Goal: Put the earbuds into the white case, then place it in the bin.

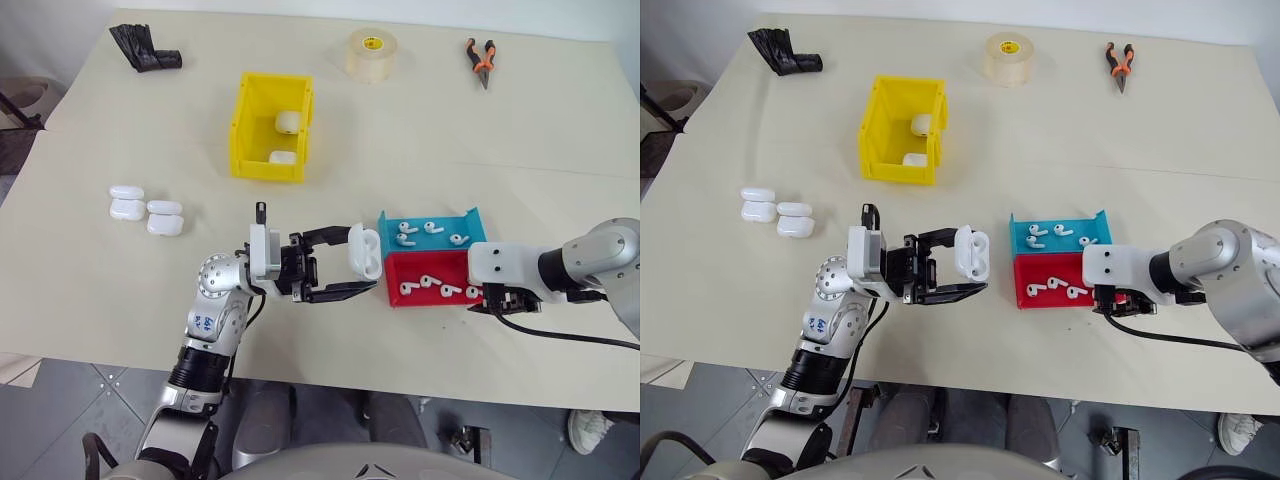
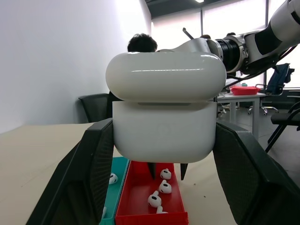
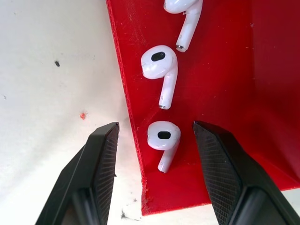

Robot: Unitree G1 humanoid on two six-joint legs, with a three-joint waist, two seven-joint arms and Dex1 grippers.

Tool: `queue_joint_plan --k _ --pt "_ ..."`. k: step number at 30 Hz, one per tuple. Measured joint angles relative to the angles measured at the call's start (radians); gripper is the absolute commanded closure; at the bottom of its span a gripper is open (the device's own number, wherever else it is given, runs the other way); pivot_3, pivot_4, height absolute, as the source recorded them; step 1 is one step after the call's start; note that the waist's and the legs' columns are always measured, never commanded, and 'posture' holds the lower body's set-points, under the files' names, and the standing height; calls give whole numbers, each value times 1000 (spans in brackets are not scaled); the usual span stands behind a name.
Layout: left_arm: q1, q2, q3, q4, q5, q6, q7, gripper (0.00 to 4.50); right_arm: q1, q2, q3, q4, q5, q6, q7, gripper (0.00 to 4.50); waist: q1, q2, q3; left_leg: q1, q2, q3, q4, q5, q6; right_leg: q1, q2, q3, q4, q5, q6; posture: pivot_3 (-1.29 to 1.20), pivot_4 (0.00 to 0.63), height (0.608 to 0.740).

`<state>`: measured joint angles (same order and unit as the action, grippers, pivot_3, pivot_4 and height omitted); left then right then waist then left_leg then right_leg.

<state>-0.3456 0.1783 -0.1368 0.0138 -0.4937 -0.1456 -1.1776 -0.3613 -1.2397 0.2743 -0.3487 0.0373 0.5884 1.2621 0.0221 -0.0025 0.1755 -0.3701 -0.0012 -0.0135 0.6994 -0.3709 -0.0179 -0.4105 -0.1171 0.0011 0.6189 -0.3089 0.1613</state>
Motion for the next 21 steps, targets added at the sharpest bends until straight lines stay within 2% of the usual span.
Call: queue_joint_plan --k 6,9,11,21 --pt "0 0 0 0 1 0 4 1723 -8 9 3 5 -23 0 3 1897 -1 0 0 0 0 0 0 0 0 0 0 0 0 0 0 0 150 740" --pt "0 0 0 0 2 0 4 1723 -11 15 3 5 -30 1 4 2511 -1 0 0 0 0 0 0 0 0 0 0 0 0 0 0 0 150 740" --pt "0 0 0 0 2 0 5 1723 -12 20 3 4 -32 0 12 3107 -1 0 0 0 0 0 0 0 0 0 0 0 0 0 0 0 150 740" --pt "0 0 0 0 4 -1 5 1723 -12 23 3 4 -55 -17 13 3107 -2 0 0 0 0 0 1 0 0 0 0 0 1 0 0 0 150 740"
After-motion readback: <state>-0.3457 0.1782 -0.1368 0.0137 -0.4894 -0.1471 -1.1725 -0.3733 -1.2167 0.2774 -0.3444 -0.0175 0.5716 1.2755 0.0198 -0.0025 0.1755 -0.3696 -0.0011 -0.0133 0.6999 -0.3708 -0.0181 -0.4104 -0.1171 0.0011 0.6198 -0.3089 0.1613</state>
